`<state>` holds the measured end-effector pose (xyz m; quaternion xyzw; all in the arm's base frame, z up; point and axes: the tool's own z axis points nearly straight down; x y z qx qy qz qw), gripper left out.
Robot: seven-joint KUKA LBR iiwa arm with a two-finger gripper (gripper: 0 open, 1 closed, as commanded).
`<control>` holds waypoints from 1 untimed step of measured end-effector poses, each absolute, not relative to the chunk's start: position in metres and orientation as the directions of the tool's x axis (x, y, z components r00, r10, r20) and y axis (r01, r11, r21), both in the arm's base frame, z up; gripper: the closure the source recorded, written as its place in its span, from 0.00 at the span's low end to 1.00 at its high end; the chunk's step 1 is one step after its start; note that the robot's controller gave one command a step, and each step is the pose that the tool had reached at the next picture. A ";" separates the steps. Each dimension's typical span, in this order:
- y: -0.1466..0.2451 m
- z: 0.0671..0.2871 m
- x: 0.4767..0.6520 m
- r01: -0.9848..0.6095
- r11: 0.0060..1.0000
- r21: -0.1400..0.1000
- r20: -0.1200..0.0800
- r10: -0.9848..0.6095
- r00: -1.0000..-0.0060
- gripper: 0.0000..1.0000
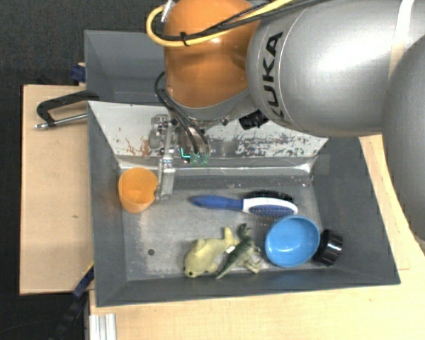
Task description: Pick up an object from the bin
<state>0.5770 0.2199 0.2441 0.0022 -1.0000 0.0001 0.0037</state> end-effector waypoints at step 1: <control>0.218 0.113 0.568 0.163 0.987 0.007 -0.015 0.163 -0.987 0.00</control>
Offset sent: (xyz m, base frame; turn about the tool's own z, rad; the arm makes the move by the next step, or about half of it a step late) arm -0.0140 -0.0019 -0.1340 0.1663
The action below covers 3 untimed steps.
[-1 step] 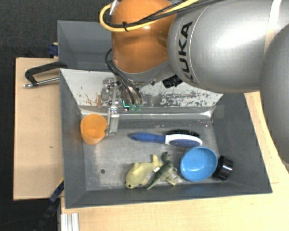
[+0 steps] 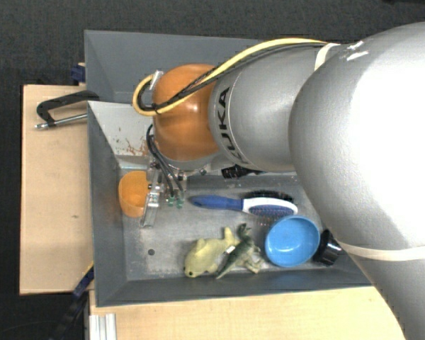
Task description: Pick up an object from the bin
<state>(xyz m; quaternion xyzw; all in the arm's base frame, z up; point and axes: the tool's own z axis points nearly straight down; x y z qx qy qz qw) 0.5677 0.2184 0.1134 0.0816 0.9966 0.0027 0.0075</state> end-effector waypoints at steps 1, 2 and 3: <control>0.233 0.070 0.583 0.060 0.998 0.003 -0.003 0.060 -0.998 0.00; 0.234 0.072 0.583 0.061 0.998 0.004 -0.004 0.061 -0.998 1.00; 0.184 0.128 0.599 0.145 0.989 0.004 -0.011 0.145 -0.989 1.00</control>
Offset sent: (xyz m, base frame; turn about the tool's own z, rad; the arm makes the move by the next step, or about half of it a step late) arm 0.0143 0.0140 -0.0434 -0.1034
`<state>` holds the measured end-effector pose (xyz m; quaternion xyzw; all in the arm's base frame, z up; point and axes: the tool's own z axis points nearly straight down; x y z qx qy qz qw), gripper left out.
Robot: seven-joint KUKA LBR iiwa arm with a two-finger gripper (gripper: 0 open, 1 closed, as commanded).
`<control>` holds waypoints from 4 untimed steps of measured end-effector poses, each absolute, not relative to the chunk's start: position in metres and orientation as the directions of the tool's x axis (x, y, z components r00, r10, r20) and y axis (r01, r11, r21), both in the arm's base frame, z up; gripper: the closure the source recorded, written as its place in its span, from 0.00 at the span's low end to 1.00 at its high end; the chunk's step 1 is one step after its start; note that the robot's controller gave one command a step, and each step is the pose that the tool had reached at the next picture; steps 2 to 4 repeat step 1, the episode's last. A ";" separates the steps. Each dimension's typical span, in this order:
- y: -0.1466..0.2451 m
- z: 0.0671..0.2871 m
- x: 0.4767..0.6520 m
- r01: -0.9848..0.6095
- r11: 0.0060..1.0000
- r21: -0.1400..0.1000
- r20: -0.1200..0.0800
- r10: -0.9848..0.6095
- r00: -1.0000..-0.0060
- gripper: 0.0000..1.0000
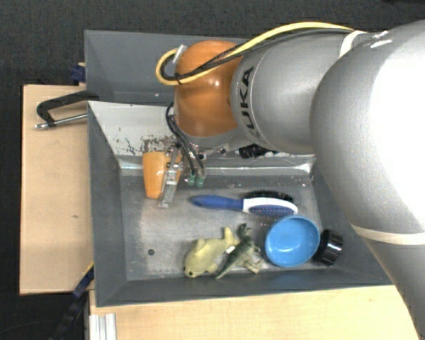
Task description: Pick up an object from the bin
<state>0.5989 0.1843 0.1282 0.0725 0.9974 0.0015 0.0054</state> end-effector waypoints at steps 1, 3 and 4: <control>0.187 0.211 0.600 0.131 0.991 0.008 -0.014 0.131 -0.991 1.00; 0.187 0.211 0.600 0.131 0.991 0.008 -0.014 0.131 -0.991 1.00; 0.187 0.211 0.600 0.131 0.991 0.008 -0.014 0.131 -0.991 1.00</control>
Offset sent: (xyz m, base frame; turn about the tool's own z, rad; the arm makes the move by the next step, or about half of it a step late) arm -0.0017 0.0012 0.0755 -0.0137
